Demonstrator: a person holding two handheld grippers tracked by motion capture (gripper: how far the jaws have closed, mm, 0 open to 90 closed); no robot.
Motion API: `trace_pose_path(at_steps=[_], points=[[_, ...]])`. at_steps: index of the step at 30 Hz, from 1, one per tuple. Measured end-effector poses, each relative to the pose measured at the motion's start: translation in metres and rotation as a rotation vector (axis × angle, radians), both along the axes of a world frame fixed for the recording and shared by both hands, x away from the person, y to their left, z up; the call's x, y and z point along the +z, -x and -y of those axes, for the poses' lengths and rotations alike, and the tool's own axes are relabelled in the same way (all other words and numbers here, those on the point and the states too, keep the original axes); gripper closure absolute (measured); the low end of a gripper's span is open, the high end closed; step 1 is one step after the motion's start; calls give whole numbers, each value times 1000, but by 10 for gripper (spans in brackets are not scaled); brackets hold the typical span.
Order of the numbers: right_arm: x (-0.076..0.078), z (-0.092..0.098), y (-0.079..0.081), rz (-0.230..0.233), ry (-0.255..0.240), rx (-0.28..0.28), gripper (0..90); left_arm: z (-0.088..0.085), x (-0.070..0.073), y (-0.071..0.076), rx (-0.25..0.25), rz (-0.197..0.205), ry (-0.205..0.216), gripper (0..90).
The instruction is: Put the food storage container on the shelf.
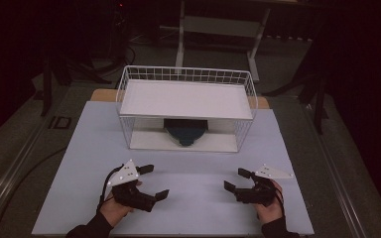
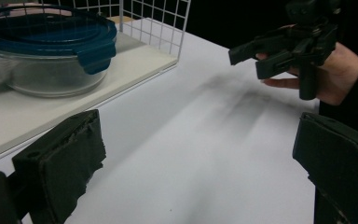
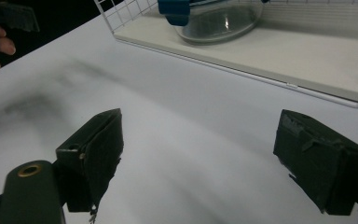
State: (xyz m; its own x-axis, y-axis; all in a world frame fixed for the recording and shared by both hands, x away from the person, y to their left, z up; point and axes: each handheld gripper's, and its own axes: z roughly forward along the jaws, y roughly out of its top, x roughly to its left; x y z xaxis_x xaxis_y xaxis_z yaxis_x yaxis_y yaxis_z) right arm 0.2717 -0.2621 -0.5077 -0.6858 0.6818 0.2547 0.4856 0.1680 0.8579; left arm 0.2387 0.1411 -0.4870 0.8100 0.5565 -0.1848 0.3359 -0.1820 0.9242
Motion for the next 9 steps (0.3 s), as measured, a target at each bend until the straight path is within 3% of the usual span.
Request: trace_pose_path(at_steps=[9], points=[[-3,1,-2,-18,5,-4,157,-2,1,0,7,3,6,23]])
